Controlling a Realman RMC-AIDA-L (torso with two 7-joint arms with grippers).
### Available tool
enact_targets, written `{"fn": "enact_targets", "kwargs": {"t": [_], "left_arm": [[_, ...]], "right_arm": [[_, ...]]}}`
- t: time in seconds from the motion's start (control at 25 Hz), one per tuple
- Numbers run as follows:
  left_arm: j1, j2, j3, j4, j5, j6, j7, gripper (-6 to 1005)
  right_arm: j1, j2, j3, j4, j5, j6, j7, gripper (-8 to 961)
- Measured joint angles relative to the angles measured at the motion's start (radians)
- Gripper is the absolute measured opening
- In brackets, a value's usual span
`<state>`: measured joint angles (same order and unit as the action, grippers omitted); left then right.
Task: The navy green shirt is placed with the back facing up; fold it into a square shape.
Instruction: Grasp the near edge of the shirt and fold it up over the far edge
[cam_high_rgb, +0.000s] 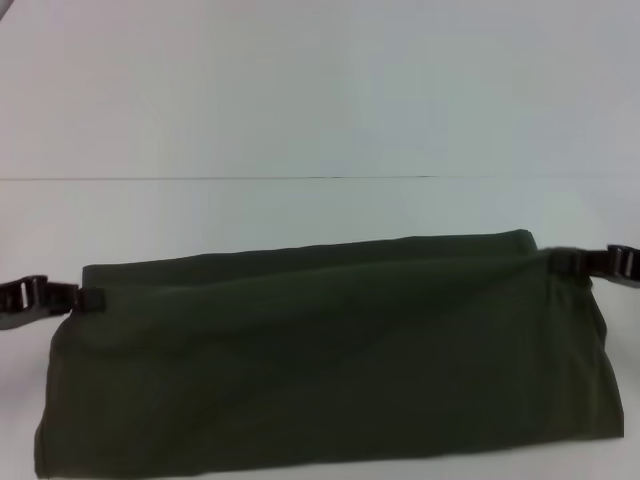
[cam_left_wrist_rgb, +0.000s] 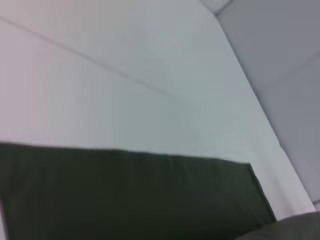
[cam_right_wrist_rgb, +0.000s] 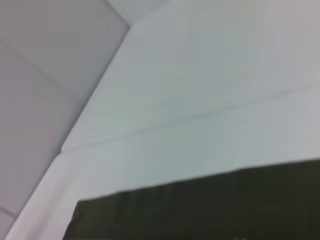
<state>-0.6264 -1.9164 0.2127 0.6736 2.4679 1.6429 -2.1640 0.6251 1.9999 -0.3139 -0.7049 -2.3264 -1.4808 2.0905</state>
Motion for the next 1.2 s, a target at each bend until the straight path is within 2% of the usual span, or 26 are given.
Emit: {"fn": "enact_targets", "kwargs": {"t": [0.16, 0.28, 0.56, 0.68, 1.0, 1.2], "left_arm": [[-0.003, -0.039, 0.000, 0.008, -0.064, -0.091, 0.020, 39], [-0.005, -0.059, 0.001, 0.007, -0.101, -0.151, 0.042, 39], [-0.025, -0.112, 0.013, 0.005, -0.123, -0.300, 0.070, 39], [-0.028, -0.134, 0.019, 0.006, -0.141, -0.351, 0.087, 40], [-0.033, -0.150, 0.085, -0.002, -0.162, -0.457, 0.096, 40], [-0.036, -0.169, 0.115, -0.003, -0.164, -0.518, 0.097, 39]], "right_arm": [[0.010, 0.035, -0.009, 0.004, 0.031, 0.101, -0.044, 73], [0.015, 0.054, -0.037, 0.006, 0.057, 0.177, -0.058, 72], [0.045, 0.086, -0.138, 0.048, 0.100, 0.371, -0.078, 73], [0.054, 0.089, -0.171, 0.073, 0.127, 0.437, -0.083, 74], [0.073, 0.090, -0.250, 0.094, 0.168, 0.545, -0.074, 76], [0.095, 0.089, -0.263, 0.129, 0.169, 0.591, -0.075, 78]]}}
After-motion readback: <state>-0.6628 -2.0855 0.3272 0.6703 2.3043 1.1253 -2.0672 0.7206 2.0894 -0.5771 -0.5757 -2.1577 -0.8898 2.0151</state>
